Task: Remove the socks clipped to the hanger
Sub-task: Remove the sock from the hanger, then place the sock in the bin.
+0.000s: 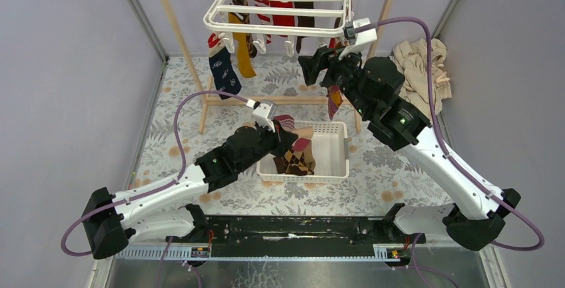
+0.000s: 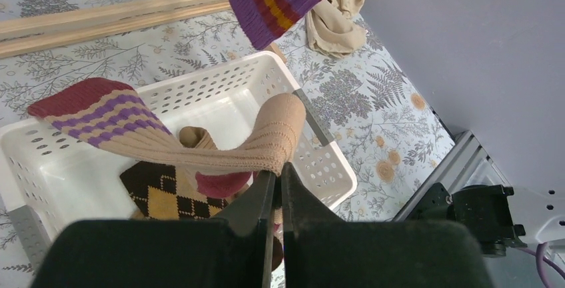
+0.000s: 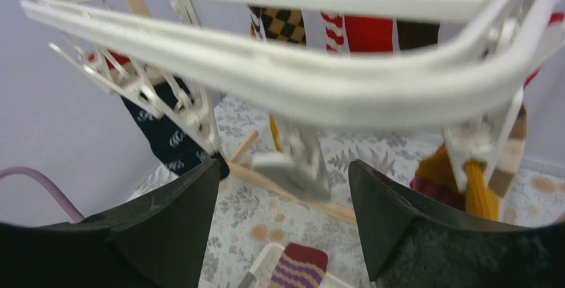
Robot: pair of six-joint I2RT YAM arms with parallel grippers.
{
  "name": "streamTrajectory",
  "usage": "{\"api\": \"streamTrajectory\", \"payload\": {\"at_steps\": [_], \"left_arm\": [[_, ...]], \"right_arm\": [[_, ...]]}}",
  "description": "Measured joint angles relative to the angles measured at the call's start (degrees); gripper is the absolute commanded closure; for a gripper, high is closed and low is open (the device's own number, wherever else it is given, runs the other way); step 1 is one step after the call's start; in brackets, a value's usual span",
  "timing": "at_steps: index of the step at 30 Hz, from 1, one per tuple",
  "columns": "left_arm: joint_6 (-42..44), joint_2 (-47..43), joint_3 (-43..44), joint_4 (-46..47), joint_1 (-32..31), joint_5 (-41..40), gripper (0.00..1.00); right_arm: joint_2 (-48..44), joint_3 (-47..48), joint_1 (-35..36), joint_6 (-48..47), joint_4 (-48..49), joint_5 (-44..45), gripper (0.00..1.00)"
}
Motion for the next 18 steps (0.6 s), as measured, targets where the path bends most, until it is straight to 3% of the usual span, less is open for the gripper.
{"api": "streamTrajectory", "payload": {"at_steps": [10,18], "left_arm": [[-1.14,-0.09,0.07,-1.33,-0.59,4.04,1.00],[-2.67,-0.44,2.10,-3.80,-5.03,5.11,1.00]], "right_arm": [[-11.91,-18.62,0.02,4.11,-4.09,1.01,0.18],[-20.85,-32.11,0.07,7.08,-7.85,2.12,0.17]]}}
